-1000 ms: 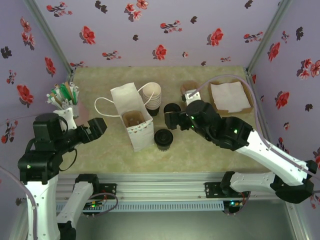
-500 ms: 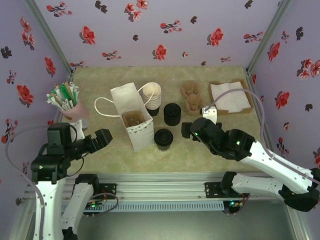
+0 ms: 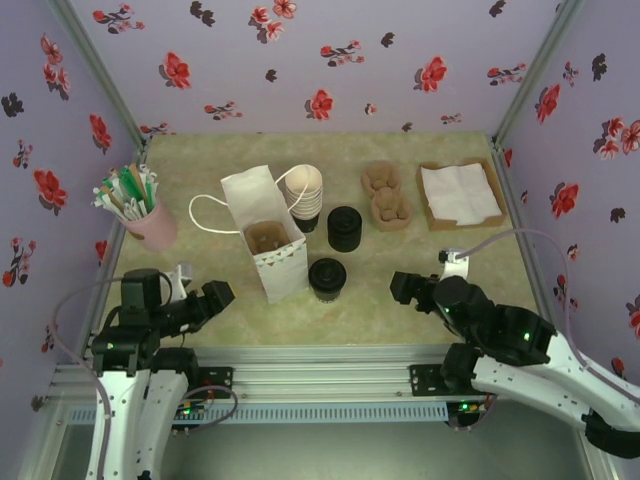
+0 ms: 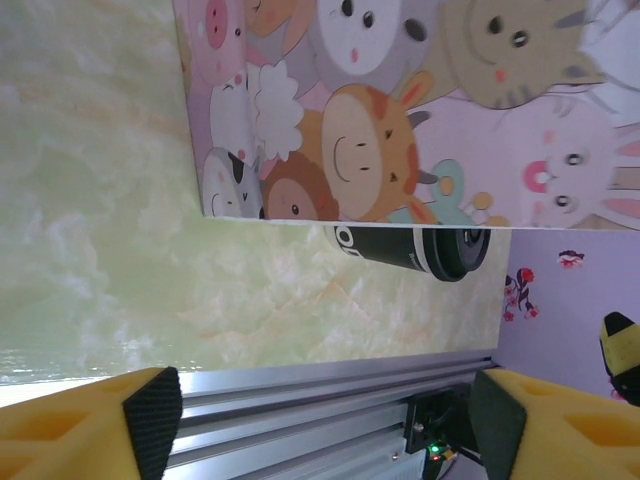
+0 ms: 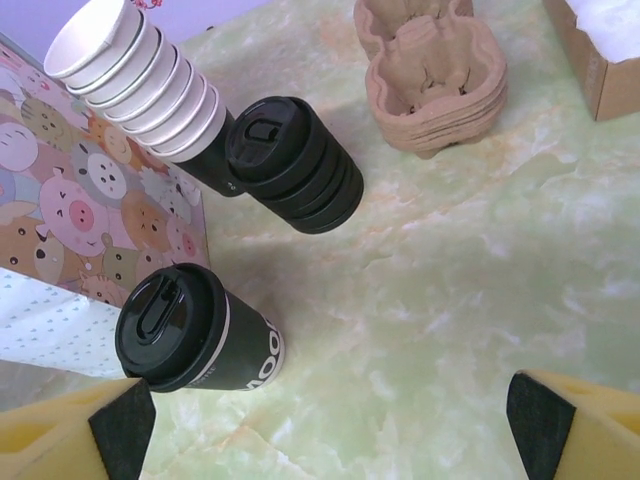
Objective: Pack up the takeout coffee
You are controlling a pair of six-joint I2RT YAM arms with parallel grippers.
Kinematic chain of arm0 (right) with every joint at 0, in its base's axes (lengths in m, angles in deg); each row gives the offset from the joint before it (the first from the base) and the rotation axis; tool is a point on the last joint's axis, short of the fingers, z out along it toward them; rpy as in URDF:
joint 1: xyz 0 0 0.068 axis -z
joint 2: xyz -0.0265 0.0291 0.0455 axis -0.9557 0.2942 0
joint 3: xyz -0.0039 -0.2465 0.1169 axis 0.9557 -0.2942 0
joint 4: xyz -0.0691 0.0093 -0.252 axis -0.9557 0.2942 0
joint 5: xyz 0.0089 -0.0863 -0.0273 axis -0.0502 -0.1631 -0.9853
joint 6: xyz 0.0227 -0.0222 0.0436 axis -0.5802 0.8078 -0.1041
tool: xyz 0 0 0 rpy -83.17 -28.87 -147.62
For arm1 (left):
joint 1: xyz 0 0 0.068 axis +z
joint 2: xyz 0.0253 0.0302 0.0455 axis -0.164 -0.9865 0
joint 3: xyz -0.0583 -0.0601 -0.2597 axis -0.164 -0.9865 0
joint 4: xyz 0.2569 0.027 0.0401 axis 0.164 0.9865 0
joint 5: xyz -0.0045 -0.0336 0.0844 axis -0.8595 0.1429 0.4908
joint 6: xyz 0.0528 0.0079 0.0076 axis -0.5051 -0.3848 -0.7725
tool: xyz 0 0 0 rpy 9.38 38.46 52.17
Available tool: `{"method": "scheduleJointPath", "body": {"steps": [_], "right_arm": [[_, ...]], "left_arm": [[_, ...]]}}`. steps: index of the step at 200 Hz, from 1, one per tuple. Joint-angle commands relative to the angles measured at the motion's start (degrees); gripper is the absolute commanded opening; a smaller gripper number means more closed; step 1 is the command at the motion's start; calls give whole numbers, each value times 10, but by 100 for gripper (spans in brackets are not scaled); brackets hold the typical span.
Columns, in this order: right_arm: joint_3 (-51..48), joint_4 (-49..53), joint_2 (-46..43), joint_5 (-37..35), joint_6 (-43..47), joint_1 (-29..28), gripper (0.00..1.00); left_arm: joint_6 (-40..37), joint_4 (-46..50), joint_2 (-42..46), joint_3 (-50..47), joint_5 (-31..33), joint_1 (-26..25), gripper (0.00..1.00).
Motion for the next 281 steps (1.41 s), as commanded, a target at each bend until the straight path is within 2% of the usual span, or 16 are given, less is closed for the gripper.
{"method": "scheduleJointPath", "body": {"steps": [1,13,71,112,133,158,211,281], "right_arm": [[-5,-18,36,12,-12,3,91],[3,-24,74,18,-6,3,90],[75,-72,266,68,29,1,87],[109,-104,354,79,29,-19,92],[131,-88,386,54,23,-36,96],[146,-89,406,42,23,-44,98],[200,-74,470,26,34,-52,99],[251,-65,540,22,37,-55,99]], "left_arm": [[22,-49,8,-22,-35,1,74],[24,-58,1,-33,-39,-2,71],[58,-182,-23,-100,-32,-46,69],[98,-268,-42,-142,12,-109,69],[91,-269,-65,-135,41,-141,71],[79,-260,-79,-126,64,-156,72],[59,-228,-78,-112,111,-157,77],[46,-215,-84,-92,137,-157,80]]}}
